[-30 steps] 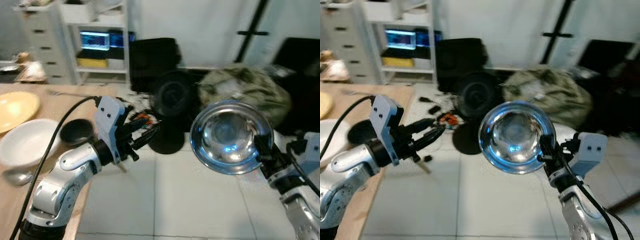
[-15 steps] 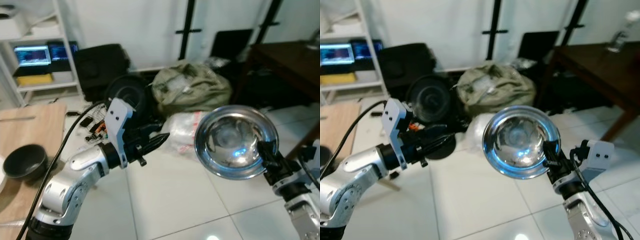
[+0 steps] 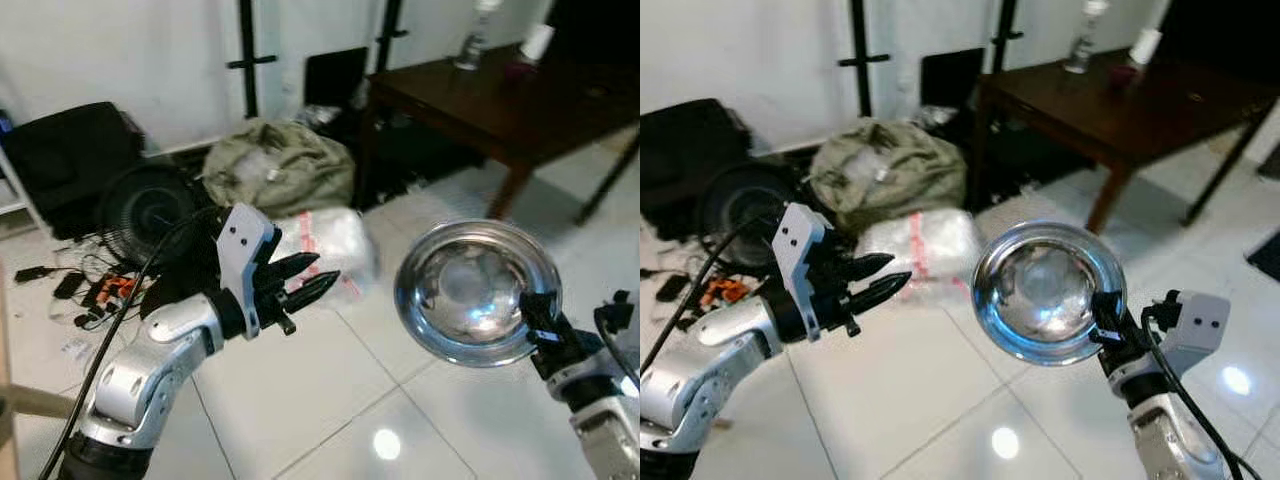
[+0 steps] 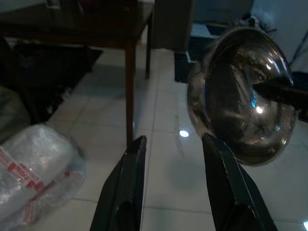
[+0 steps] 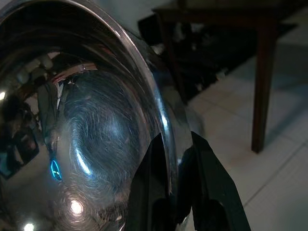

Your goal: Setting the table

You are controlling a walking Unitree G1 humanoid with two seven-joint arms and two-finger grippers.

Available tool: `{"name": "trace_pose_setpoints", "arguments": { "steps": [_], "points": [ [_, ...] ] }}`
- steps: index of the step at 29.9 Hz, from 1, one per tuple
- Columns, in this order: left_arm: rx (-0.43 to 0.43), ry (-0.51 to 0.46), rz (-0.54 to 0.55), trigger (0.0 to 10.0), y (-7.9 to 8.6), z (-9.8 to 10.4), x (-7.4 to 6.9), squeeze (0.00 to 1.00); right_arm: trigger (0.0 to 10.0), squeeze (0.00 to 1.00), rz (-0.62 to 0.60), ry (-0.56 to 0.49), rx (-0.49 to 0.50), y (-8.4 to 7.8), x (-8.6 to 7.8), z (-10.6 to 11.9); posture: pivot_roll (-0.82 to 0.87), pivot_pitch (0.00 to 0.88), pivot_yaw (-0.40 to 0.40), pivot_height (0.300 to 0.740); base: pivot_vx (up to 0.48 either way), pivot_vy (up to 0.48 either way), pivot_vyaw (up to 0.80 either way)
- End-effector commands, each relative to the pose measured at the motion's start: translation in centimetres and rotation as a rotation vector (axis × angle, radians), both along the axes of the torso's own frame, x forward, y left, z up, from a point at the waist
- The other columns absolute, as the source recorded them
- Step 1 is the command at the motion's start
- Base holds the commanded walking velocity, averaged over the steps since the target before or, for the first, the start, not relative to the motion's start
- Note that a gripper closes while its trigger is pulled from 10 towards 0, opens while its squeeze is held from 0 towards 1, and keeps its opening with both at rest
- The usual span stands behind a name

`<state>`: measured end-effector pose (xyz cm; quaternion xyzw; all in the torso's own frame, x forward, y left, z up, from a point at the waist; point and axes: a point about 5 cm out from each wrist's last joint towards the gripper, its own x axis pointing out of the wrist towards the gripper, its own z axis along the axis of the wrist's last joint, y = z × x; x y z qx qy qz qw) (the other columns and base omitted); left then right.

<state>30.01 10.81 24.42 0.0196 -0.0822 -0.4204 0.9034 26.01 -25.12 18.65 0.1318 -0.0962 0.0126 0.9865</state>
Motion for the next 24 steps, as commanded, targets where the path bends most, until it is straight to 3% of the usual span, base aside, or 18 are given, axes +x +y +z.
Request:
{"name": "trace_pose_setpoints", "arguments": {
  "steps": [1, 24],
  "points": [
    [-0.001, 0.023, 0.021, 10.0, 0.0, -0.46, 0.15, 0.0, 10.0, 0.0, -0.018, 0.0, -0.006, -0.31, -0.37, -0.1, 0.01, 0.143, 0.075, 0.74, 0.0, 0.0, -0.78],
    [-0.042, 0.014, 0.091, 10.0, 0.44, -0.01, 0.66, 0.0, 10.0, 0.0, -0.015, 0.007, 0.002, -0.12, -0.17, -0.23, 0.01, 0.146, 0.072, 0.74, 0.0, 0.0, -0.78]
  ]
}}
